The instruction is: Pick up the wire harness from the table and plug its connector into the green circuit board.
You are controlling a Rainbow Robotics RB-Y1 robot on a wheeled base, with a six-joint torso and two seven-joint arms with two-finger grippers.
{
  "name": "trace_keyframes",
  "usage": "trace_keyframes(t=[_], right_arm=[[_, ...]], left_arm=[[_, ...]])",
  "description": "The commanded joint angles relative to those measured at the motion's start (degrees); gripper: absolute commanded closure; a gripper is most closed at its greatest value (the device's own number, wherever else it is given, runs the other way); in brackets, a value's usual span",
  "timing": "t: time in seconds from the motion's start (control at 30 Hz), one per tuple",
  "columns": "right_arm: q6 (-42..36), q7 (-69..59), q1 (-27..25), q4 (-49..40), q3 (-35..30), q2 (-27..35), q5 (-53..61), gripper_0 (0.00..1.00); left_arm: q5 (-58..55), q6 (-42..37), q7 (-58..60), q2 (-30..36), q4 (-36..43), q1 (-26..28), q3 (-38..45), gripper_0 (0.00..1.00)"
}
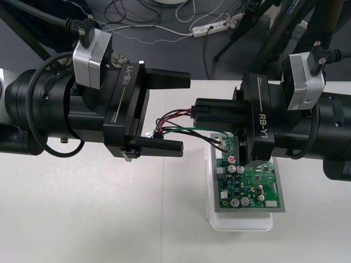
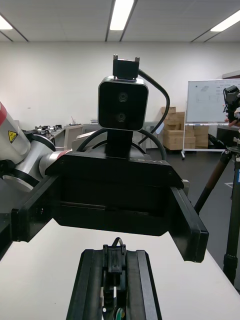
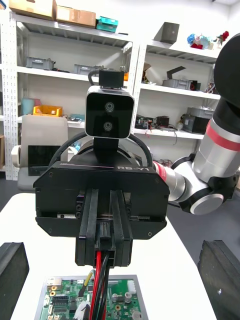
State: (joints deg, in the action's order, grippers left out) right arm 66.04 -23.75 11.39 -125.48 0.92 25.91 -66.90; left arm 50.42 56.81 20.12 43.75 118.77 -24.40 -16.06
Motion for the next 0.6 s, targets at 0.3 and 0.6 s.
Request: trace_keyframes(t=[0.3, 0.6], right_arm=[[-0.1, 1.4, -0.6, -0.7, -1.5, -0.6, -0.3, 1.0], [-0.1, 1.4, -0.6, -0.7, -1.5, -0.7, -0.2, 1.0]], left_arm=[[0.9, -2.0, -4.4, 1.4, 2.1, -2.3, -0.9, 0.0], [1.0, -2.0, -4.7, 1.9, 2.0, -2.2, -1.9, 0.0]])
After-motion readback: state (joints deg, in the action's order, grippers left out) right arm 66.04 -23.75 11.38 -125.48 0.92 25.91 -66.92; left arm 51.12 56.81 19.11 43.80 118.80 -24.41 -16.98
